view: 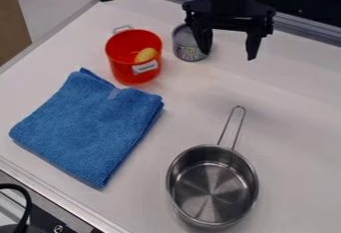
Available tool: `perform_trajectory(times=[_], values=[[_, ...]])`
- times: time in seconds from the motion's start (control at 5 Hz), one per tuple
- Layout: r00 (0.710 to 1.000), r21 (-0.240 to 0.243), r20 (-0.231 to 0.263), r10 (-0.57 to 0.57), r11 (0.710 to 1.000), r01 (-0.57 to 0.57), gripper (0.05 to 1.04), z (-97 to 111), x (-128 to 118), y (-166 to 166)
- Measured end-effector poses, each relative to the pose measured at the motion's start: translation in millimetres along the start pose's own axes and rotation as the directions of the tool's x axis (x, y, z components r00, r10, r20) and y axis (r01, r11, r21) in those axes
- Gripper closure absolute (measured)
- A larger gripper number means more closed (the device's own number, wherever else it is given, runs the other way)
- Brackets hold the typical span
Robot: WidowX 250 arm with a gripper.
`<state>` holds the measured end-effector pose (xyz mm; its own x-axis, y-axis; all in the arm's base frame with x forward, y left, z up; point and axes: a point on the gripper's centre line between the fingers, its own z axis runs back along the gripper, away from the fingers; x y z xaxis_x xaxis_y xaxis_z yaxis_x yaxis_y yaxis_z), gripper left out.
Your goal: Moved the yellow object inside the silver pot
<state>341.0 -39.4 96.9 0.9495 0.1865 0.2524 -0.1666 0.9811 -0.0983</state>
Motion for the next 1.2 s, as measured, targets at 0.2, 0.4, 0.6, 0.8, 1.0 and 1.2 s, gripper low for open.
perform_trajectory(times=[0.2,0.4,0.6,0.8,1.0,1.2], values=[[1.0,0.009,-0.031,-0.002,1.0,0.002,0.083,-9,-6,2],[1.0,0.024,0.006,0.005,1.0,-0.005,0.083,-12,2,26],[1.0,0.08,0.002,0.01,0.997,-0.01,0.083,-10,6,54],[1.0,0.065,-0.017,0.013,0.998,-0.012,0.083,0,13,80],[1.0,0.127,-0.019,0.002,0.992,0.001,0.083,13,21,108],[1.0,0.169,0.013,0.012,0.985,-0.014,0.083,13,26,134]])
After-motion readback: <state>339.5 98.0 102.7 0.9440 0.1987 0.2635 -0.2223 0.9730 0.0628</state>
